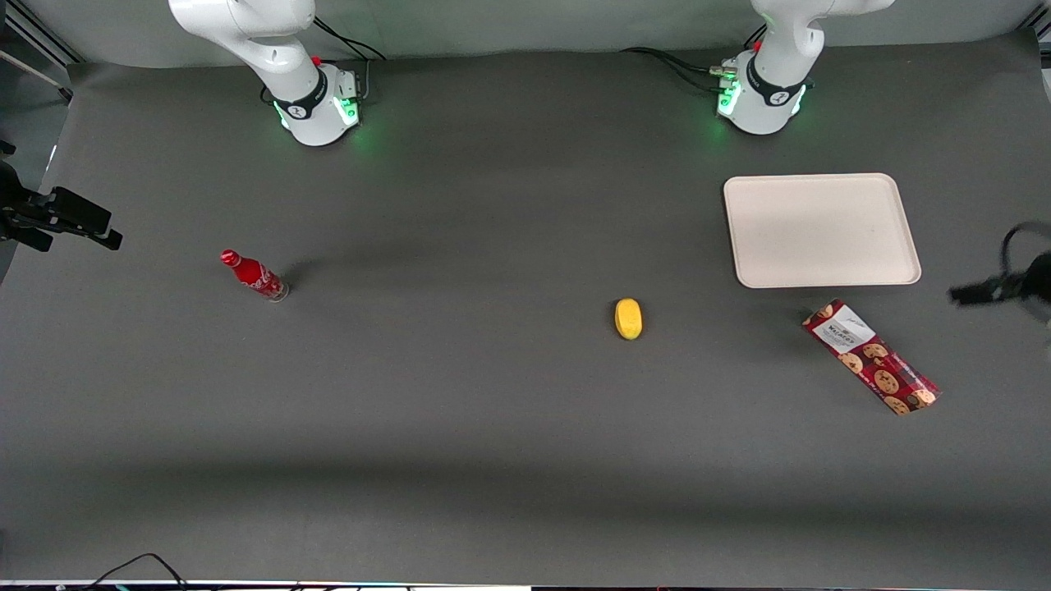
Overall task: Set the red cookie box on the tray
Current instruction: 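Lower the left gripper onto the red cookie box and close on it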
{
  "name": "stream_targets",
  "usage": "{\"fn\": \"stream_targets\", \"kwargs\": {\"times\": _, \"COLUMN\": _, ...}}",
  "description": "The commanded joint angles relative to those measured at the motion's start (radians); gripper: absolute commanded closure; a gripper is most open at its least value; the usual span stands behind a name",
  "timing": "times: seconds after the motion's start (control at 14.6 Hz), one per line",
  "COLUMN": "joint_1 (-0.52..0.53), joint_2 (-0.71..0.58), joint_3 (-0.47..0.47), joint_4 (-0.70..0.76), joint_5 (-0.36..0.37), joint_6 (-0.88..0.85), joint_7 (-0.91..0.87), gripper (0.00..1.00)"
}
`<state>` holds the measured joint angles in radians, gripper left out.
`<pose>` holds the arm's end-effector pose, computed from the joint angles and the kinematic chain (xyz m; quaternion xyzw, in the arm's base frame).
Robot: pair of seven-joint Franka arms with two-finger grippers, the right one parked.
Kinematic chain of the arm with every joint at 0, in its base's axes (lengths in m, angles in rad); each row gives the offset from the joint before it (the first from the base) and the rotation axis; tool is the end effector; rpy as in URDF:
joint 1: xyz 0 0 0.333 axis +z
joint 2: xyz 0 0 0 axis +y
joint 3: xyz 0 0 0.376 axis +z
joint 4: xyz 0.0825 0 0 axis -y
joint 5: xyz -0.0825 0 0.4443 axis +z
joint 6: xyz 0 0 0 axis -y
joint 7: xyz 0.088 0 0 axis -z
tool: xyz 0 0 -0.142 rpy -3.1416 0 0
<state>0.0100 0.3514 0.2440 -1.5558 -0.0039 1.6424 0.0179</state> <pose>0.6825 0.1574 0.4351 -0.9844 -0.1153 0.1311 0.0227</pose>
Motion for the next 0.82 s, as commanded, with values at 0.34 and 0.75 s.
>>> {"fn": "stream_targets", "kwargs": {"times": 0.34, "joint_1": 0.001, "joint_2": 0.368, "joint_3": 0.012, "joint_4": 0.059, "joint_5": -0.146, "joint_6": 0.471, "joint_7": -0.019, "gripper": 0.0}}
{"fn": "stream_targets", "kwargs": {"times": 0.75, "joint_1": -0.002, "joint_2": 0.396, "joint_3": 0.012, "joint_4": 0.011, "joint_5": -0.192, "joint_6": 0.582, "joint_7": -0.073, "gripper": 1.0}}
